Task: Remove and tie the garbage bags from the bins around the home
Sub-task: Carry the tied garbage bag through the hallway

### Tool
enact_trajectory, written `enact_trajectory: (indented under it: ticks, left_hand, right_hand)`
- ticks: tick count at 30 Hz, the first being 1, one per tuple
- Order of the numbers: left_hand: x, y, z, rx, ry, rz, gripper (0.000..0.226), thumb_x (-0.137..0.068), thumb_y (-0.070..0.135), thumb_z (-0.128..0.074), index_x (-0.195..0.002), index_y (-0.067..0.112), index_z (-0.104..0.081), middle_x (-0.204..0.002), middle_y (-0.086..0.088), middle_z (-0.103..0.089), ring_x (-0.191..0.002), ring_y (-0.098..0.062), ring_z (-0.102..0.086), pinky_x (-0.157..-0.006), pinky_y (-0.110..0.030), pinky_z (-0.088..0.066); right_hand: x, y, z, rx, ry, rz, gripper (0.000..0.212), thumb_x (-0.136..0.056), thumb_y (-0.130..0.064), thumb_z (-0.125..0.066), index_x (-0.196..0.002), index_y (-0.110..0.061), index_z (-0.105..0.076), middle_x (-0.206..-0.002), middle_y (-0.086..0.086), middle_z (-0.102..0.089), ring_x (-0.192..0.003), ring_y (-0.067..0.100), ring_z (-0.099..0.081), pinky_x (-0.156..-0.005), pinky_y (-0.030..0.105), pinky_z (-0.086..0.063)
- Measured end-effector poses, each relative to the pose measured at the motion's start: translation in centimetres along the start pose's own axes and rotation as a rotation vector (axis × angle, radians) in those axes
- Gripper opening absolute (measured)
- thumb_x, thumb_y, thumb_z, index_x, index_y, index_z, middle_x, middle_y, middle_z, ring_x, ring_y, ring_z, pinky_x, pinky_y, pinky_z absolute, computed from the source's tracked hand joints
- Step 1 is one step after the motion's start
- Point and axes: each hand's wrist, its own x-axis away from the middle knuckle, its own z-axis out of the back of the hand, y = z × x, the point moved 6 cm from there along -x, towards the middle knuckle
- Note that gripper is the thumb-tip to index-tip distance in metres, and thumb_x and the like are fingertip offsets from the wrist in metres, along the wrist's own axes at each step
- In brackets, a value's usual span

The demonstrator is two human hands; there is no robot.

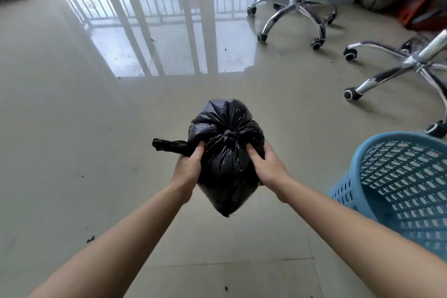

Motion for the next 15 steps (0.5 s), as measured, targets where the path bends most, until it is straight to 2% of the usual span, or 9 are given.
enact_trajectory:
  ticks: [2, 4, 6, 9, 13, 15]
  left_hand:
    - [2.1, 6.0, 0.0, 0.072, -0.021, 0.011, 0.026, -0.101, 0.036, -0.056, -0.119, 0.022, -0.070, -0.114, 0.004, -0.076, -0.111, -0.015, -0.068, -0.100, -0.036, -0.051]
    - [4.7, 12.5, 0.4, 0.142, -0.048, 0.039, 0.028, -0.102, 0.032, -0.054, -0.121, 0.019, -0.070, -0.114, 0.001, -0.076, -0.109, -0.017, -0.071, -0.095, -0.036, -0.053]
    - [7.9, 19.6, 0.9, 0.174, -0.070, 0.037, 0.029, -0.102, 0.031, -0.054, -0.120, 0.017, -0.071, -0.114, -0.002, -0.077, -0.107, -0.018, -0.072, -0.092, -0.035, -0.054]
    - [13.4, 30.4, 1.4, 0.192, -0.113, -0.008, 0.028, -0.102, 0.030, -0.053, -0.118, 0.016, -0.072, -0.112, -0.002, -0.077, -0.105, -0.017, -0.072, -0.090, -0.034, -0.054]
    - [21.7, 44.8, 2.5, 0.216, -0.152, -0.092, 0.027, -0.103, 0.023, -0.053, -0.119, 0.013, -0.072, -0.114, -0.005, -0.076, -0.107, -0.018, -0.072, -0.092, -0.034, -0.053]
    - [26.2, 52.0, 3.3, 0.214, -0.160, -0.128, 0.028, -0.103, 0.023, -0.053, -0.122, 0.013, -0.070, -0.116, -0.004, -0.076, -0.109, -0.019, -0.071, -0.094, -0.034, -0.053]
  right_hand:
    - [1.9, -6.1, 2.1, -0.090, 0.008, 0.037, 0.043, -0.088, -0.060, -0.060, -0.129, -0.055, -0.048, -0.120, -0.019, -0.067, -0.111, 0.015, -0.065, -0.092, 0.047, -0.057]
    - [4.5, -12.7, 4.2, -0.204, -0.027, 0.038, 0.039, -0.089, -0.047, -0.068, -0.125, -0.051, -0.055, -0.116, -0.017, -0.069, -0.105, 0.014, -0.068, -0.071, 0.036, -0.060]
    - [7.5, -19.2, 6.2, -0.288, -0.078, 0.024, 0.043, -0.084, -0.043, -0.075, -0.123, -0.048, -0.057, -0.117, -0.015, -0.070, -0.103, 0.016, -0.069, -0.062, 0.032, -0.058]
    - [12.2, -29.2, 9.2, -0.341, -0.086, 0.058, 0.052, -0.080, -0.040, -0.079, -0.127, -0.047, -0.056, -0.119, -0.016, -0.069, -0.105, 0.016, -0.070, -0.068, 0.037, -0.059]
    - [20.0, -43.0, 13.2, -0.335, -0.073, 0.144, 0.045, -0.085, -0.035, -0.076, -0.124, -0.046, -0.058, -0.118, -0.015, -0.071, -0.106, 0.013, -0.069, -0.069, 0.036, -0.059]
    - [24.7, -50.2, 15.1, -0.301, -0.063, 0.209, 0.042, -0.087, -0.036, -0.074, -0.126, -0.044, -0.057, -0.117, -0.014, -0.071, -0.109, 0.016, -0.068, -0.074, 0.041, -0.062]
